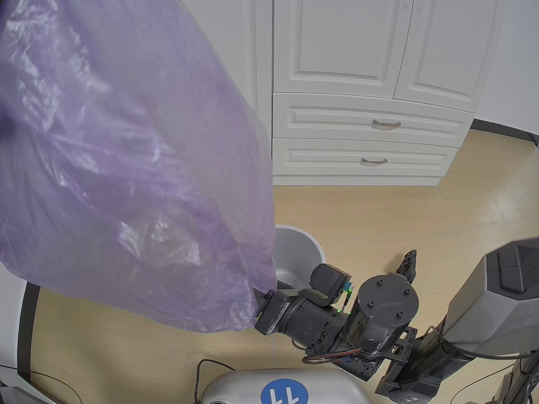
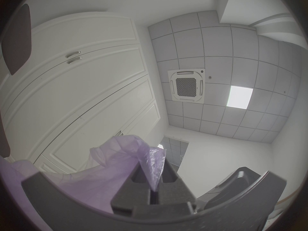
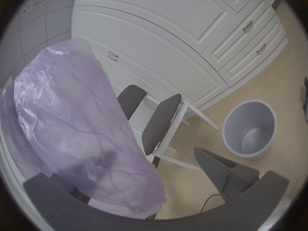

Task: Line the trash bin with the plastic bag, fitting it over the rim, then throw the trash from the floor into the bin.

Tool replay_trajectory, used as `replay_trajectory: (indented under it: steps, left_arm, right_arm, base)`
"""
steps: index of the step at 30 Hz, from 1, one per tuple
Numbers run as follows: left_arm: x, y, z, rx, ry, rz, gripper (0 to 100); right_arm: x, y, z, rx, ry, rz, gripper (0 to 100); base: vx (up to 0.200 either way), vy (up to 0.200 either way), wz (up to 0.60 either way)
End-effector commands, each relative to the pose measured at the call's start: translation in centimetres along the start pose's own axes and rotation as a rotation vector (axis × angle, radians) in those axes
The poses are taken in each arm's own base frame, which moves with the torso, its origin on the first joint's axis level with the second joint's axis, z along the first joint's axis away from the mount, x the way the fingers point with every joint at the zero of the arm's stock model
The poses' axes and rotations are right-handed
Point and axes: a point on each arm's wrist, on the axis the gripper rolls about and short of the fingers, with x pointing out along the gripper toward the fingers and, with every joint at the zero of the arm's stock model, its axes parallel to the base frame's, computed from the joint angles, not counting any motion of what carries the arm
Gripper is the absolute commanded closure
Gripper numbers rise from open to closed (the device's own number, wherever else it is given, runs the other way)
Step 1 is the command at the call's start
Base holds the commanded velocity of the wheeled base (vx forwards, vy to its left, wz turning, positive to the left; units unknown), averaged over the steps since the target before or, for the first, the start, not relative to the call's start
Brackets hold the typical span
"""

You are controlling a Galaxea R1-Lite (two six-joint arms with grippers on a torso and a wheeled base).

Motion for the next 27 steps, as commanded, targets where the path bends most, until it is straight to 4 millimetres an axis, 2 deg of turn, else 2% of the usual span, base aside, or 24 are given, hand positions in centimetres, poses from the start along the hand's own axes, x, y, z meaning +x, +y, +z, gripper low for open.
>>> replay_trajectory:
  steps: [1,16,17,21,25,26,27]
  left_arm:
    - [0.0,0.0,0.1,-0.001,-0.003,-0.001,100]
    - [0.0,0.0,0.1,-0.001,-0.003,-0.001,100]
    - [0.0,0.0,0.1,-0.001,-0.003,-0.001,100]
    - [-0.2,0.2,-0.6,-0.003,0.024,0.010,100]
    - [-0.9,0.5,-1.3,-0.005,0.064,0.026,100]
    - [-0.9,0.5,-1.3,-0.005,0.064,0.026,100]
    - [-1.0,0.7,-1.5,-0.006,0.074,0.031,100]
  right_arm:
    - [0.2,-0.2,-0.6,0.001,0.005,0.004,0]
    - [0.4,-0.1,-0.7,-0.011,0.001,0.002,0]
    - [0.4,-0.2,-0.7,-0.015,0.000,0.001,100]
    - [0.2,0.3,0.7,-0.016,-0.040,0.012,100]
    - [-1.2,1.4,4.5,-0.066,-0.131,0.046,100]
    - [-1.2,1.4,4.5,-0.066,-0.131,0.046,100]
    - [-1.8,0.9,5.9,-0.120,-0.162,0.028,100]
  base:
    - [0.000,0.000,0.00]
    - [0.000,0.000,0.00]
    - [0.000,0.000,0.00]
    - [0.000,0.000,0.00]
    - [0.000,0.000,0.00]
    - [0.000,0.000,0.00]
    - [0.000,0.000,0.00]
